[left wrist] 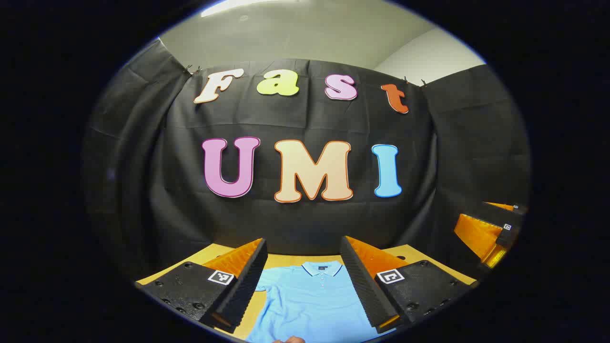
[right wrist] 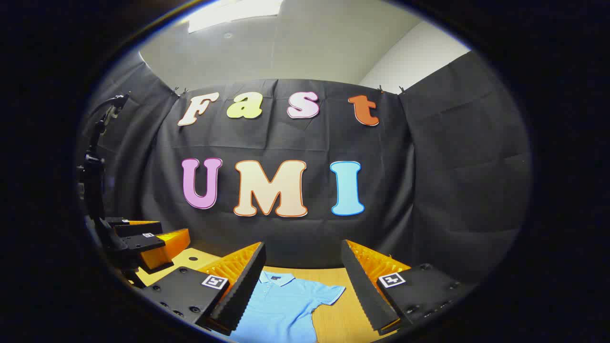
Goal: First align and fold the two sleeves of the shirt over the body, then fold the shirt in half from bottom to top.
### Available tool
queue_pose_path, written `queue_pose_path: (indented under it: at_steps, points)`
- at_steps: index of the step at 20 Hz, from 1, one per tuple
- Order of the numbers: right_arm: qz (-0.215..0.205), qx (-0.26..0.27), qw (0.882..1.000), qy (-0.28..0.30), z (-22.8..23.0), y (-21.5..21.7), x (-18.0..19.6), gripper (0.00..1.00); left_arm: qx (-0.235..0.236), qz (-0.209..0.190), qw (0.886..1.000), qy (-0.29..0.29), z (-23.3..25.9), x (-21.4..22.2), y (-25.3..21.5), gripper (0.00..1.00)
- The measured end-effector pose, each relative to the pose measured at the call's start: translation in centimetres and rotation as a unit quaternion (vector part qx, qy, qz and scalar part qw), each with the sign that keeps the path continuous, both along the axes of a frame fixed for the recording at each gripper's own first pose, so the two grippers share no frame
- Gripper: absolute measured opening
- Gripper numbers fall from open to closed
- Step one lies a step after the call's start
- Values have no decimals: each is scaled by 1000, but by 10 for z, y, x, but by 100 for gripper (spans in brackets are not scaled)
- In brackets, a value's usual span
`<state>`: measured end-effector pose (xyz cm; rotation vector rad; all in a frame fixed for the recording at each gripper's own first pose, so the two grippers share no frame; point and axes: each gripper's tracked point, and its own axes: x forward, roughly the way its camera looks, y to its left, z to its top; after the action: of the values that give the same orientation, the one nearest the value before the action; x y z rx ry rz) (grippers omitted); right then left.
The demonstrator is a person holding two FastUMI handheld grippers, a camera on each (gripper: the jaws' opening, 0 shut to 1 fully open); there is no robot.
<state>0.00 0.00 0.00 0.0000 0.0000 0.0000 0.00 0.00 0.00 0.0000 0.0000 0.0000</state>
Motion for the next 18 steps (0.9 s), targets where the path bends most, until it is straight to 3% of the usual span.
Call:
queue_pose_path:
  at_steps: [18]
  points:
    - [-5,-7,1000,30,-27,5,29,98,-5,-18,1000,-9,-4,24,4,93]
